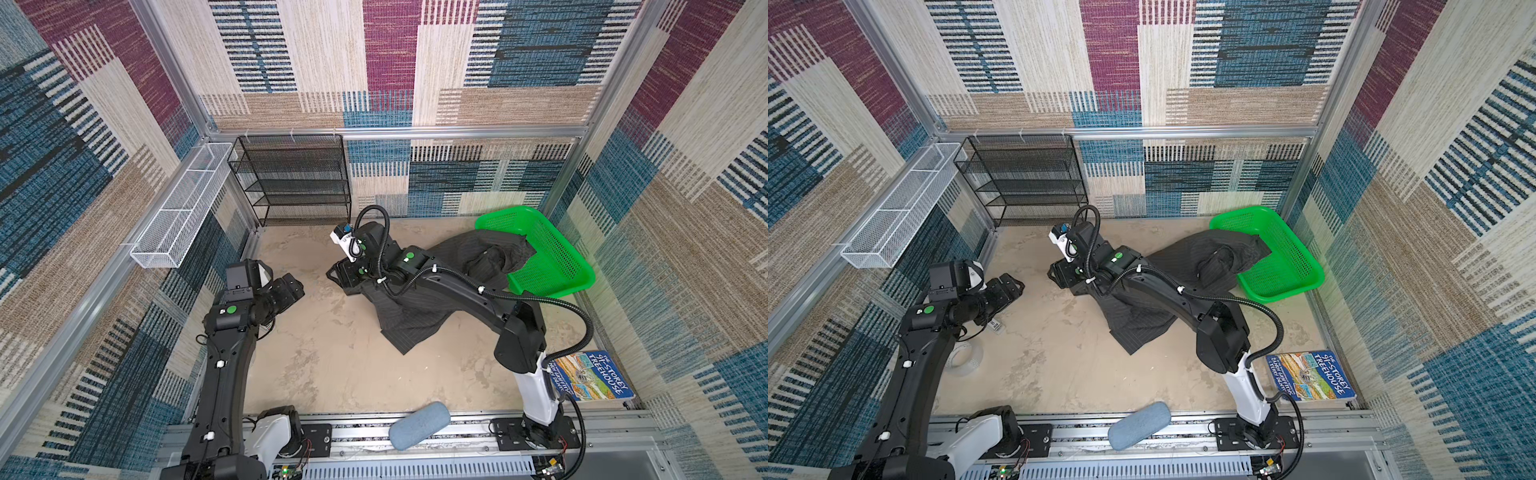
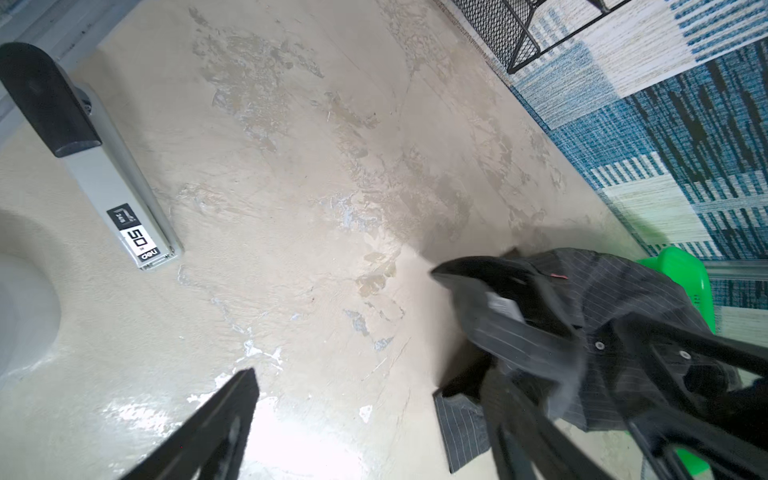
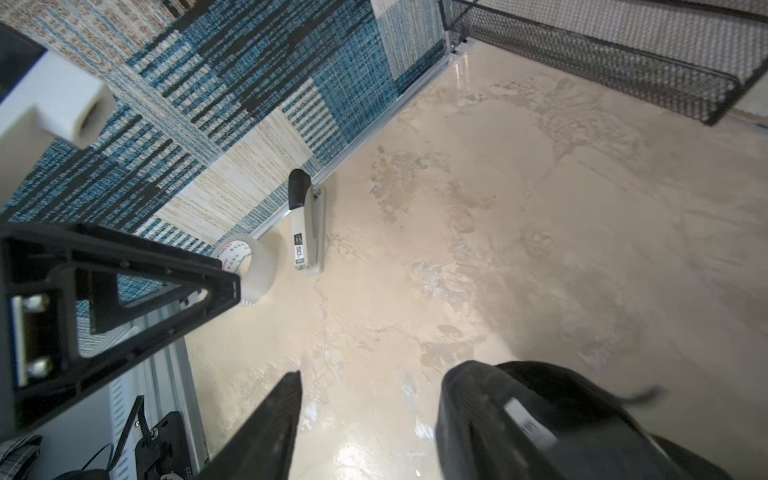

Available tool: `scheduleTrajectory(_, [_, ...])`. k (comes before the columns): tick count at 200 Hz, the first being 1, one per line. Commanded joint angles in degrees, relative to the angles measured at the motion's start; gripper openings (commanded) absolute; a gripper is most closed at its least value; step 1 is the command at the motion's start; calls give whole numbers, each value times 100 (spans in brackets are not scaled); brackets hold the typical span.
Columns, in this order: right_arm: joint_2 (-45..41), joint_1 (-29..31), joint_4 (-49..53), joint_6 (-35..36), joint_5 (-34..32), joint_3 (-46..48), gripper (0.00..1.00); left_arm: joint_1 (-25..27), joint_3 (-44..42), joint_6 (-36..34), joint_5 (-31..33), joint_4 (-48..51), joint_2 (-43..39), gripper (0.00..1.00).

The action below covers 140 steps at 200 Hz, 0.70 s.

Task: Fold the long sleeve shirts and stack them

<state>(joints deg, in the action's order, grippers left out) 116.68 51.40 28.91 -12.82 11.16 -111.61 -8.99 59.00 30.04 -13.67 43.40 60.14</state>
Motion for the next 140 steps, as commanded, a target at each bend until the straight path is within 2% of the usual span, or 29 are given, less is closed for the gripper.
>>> scheduleTrajectory(1, [-631,-34,-416,-151,-566,677,69,-15,-78,140,-323,13,128,94])
scheduleTrajectory(35, [-1917,-464,-435,-519,-1126,2161,71,116,-223,239,-790,-206,467,94])
scheduleTrajectory(70, [-3192,-1264,-211,-907,-1762,3419,70,911,-60,203,-619,-222,1017,95])
scheduleTrajectory(96, [-3910,-1778,-85,-1113,-2036,4068,70,1429,25,292,-464,-291,1334,97])
scheduleTrajectory(140, [-4714,-2585,313,-1188,-2543,4728,70,1877,-310,857,-422,-1092,1632,98])
